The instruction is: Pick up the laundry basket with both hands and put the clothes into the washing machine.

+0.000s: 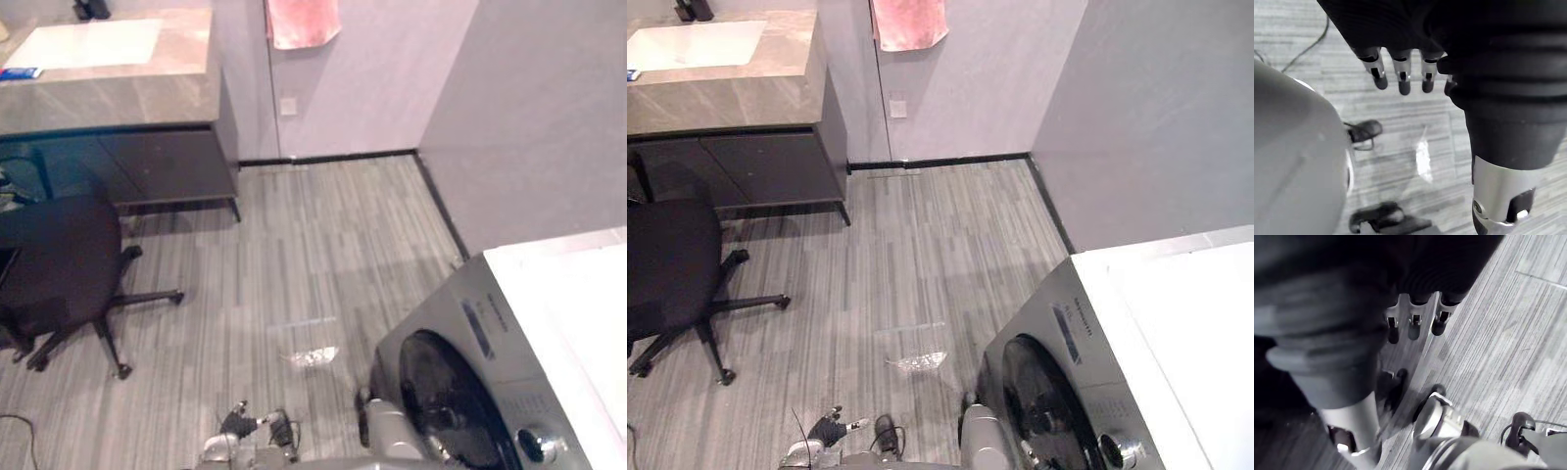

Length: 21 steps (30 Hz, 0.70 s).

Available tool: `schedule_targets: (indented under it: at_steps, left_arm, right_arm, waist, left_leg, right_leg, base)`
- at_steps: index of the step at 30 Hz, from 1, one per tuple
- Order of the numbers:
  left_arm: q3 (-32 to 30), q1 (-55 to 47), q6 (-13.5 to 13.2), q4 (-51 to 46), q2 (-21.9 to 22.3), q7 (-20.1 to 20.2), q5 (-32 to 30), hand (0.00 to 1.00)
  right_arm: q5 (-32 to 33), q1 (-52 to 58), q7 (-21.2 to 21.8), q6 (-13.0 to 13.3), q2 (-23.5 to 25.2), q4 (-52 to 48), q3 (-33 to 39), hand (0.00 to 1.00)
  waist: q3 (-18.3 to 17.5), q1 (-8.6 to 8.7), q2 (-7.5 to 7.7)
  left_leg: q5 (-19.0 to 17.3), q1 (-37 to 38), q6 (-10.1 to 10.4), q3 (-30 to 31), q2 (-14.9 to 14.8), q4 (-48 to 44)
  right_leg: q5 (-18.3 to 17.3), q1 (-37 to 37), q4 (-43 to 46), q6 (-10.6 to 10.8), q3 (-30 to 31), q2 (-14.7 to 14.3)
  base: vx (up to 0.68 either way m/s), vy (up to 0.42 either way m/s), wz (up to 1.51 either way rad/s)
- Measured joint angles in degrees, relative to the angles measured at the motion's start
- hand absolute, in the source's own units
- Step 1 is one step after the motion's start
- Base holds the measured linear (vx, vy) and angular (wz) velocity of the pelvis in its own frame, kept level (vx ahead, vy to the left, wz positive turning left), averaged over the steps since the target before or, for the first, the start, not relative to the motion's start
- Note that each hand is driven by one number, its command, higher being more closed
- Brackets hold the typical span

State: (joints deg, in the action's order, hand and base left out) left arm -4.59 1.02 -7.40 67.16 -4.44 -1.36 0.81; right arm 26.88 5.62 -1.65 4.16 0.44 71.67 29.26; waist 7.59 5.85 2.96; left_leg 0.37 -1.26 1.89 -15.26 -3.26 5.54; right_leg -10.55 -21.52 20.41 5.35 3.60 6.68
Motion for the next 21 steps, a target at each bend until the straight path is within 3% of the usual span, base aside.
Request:
schedule_targets:
  at_steps: [2, 4, 5, 6, 12, 16, 19, 20, 21]
  left_arm:
    - [-0.20, -0.02, -0.04, 0.37, 0.41, 0.01, 0.81, 0.00]
    - [-0.60, -0.08, -0.08, 0.42, 3.05, 0.05, 0.84, 0.00]
    - [-0.62, -0.25, -0.13, 0.43, 3.82, 0.03, 0.84, 0.00]
    - [-0.56, -1.02, -0.43, 0.38, 5.22, 0.12, 0.83, 0.00]
    - [0.57, -1.59, -0.50, -2.51, 3.48, 0.05, 0.81, 0.00]
    - [4.63, -0.38, -0.36, -2.51, 1.76, -0.07, 1.11, 0.00]
    - [6.97, 0.39, -0.68, -2.58, 1.86, 0.05, 1.98, 0.00]
    - [7.03, -0.17, -0.73, -2.57, 2.18, 0.05, 1.99, 0.00]
    - [6.98, -1.08, -0.73, -2.42, 1.93, 0.03, 1.98, 0.00]
  right_arm:
    - [2.29, -0.18, 1.39, -3.78, -0.27, 2.06, 1.50, 0.00]
    - [6.39, -0.19, 3.67, -8.52, -2.61, 3.87, 2.29, 0.00]
    - [8.57, 0.01, 4.16, -8.82, -2.76, 4.51, 3.33, 0.00]
    - [10.97, 1.43, 4.45, -8.92, -2.97, 4.65, 3.76, 0.00]
    - [10.83, 2.47, 3.11, -8.91, -2.98, 4.55, -3.78, 0.00]
    - [10.19, 3.32, 3.44, -8.32, -3.99, 4.18, -9.43, 0.00]
    - [3.38, 3.41, 2.79, -2.88, -4.18, 3.45, -13.40, 0.00]
    - [1.53, 3.80, 2.52, -1.36, -4.81, 3.41, -14.52, 0.00]
    - [0.20, 3.49, 1.77, -0.52, -5.21, 3.41, -14.51, 0.00]
  waist:
    - [-0.86, 1.57, 1.30]
    - [-0.72, 2.58, -1.00]
    - [-0.93, 2.89, -1.78]
    - [-1.80, 3.02, -3.39]
    - [-3.12, 3.25, -1.95]
    - [-4.26, 3.47, -1.95]
    - [-3.74, 2.79, -0.45]
    - [-3.95, 2.38, -0.71]
    - [-4.47, 2.14, -1.88]
  left_leg:
    - [-0.69, 0.05, 1.29, 1.23, 0.35, 0.17]
    - [-1.73, -0.31, 2.81, 2.60, -0.86, 0.35]
    - [-1.67, -0.24, 2.81, 2.63, -1.18, 0.34]
    - [3.30, -0.22, 4.56, 2.62, -1.86, -0.19]
    - [4.83, -3.26, 3.42, 2.66, -0.48, -4.75]
    - [5.22, -4.90, 4.05, 6.03, 1.03, -5.36]
    - [4.37, -7.93, 4.03, 4.10, 2.40, -14.63]
    - [3.14, -5.98, 2.96, 3.50, 2.15, -13.30]
    - [1.72, -4.42, 2.85, 2.78, 1.70, -12.12]
  right_leg:
    - [1.51, 0.68, -1.05, -0.15, -0.53, 1.38]
    - [3.21, -0.26, 1.57, -0.12, -2.64, 0.89]
    - [3.17, -0.34, 2.00, -0.20, -3.22, 0.75]
    - [3.15, -0.55, 2.72, -1.38, -4.10, -0.25]
    - [3.52, 2.56, -0.45, -2.61, -6.95, 2.10]
    - [5.76, 4.22, -5.60, -1.89, -6.62, 3.07]
    - [9.65, 7.35, -9.43, -1.42, -2.27, 5.30]
    - [10.08, 8.32, -10.63, -1.03, -0.80, 4.68]
    - [10.22, 9.35, -12.61, -0.45, 0.44, 3.86]
  base:
    - [0.24, -0.268, 0.35]
    - [0.24, -0.269, 0.23]
    - [0.32, -0.235, -0.04]
    - [0.30, -0.130, -0.18]
    - [0.22, -0.034, 0.30]
    - [0.10, 0.089, 0.21]
    - [0.00, 0.115, -0.16]
    - [-0.01, 0.121, -0.59]
    - [-0.03, 0.141, -0.61]
